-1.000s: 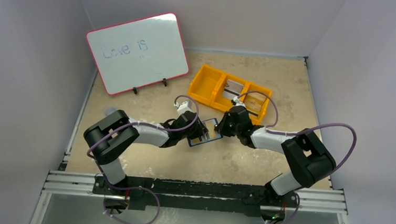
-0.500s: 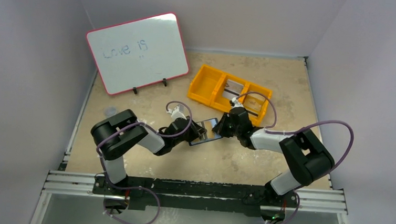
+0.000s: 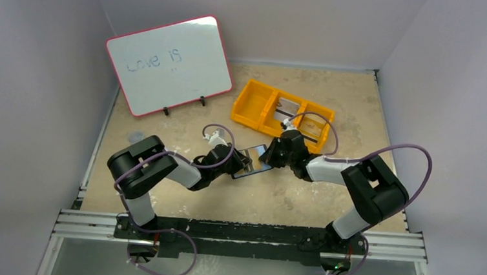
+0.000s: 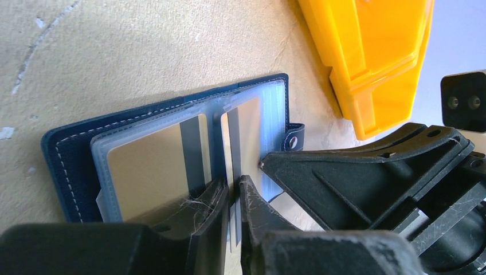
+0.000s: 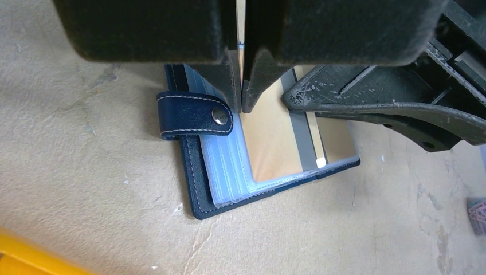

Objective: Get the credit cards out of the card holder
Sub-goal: Remove the credit card from the card holder.

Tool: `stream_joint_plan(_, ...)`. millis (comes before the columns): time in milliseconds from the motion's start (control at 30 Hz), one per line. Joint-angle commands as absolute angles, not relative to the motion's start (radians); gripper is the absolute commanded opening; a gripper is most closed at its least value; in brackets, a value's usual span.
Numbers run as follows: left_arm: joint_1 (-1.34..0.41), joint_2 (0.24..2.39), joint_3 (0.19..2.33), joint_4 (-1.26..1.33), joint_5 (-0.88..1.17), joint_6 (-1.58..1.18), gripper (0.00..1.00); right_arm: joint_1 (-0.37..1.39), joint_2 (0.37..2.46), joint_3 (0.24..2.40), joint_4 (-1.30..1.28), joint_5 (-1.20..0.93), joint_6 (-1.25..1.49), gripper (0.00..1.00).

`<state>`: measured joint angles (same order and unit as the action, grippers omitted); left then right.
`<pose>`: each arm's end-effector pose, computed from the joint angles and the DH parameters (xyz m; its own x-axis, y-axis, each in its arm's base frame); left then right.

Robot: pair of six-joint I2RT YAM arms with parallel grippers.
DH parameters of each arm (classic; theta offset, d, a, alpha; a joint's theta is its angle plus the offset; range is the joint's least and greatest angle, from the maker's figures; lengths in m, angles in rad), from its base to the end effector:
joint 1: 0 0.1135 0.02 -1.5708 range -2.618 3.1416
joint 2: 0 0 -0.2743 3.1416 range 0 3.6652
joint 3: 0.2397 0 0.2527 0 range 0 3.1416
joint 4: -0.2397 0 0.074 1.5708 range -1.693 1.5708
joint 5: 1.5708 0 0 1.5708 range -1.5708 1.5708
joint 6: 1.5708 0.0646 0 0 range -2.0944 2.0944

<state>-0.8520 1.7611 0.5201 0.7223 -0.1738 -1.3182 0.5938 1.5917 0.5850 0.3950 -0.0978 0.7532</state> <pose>0.2242 -0.2392 0.1018 -0.7036 -0.6442 -0.3001 -0.1555 0.5516 -0.8195 0.2624 0.1848 0.1330 -0.7734 0.2992 -0.5589 -0.1290 0.7889 0.6009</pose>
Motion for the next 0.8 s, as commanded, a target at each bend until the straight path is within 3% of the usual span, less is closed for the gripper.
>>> stream_joint_plan(0,-0.861,1.739,0.516,0.585,-0.178,-1.261,0.08,0.616,1.679,0.547,0.155,-0.067,0.737,0.0)
stream_joint_plan(400,-0.862,1.689,0.504,0.496,-0.225,-1.258,0.1,0.616,1.686,0.556,0.119,-0.006,0.769,0.0)
stream_joint_plan(500,-0.862,1.674,0.502,0.472,-0.239,-1.253,0.01,0.616,1.685,0.558,0.119,-0.002,0.772,0.0)
stream_joint_plan(633,-0.862,1.671,0.5,0.466,-0.24,-1.25,0.0,0.615,1.695,0.561,0.12,-0.002,0.775,0.0)
stream_joint_plan(767,-0.862,1.652,0.482,0.492,-0.237,-1.248,0.1,0.615,1.695,0.56,0.123,-0.003,0.776,0.0)
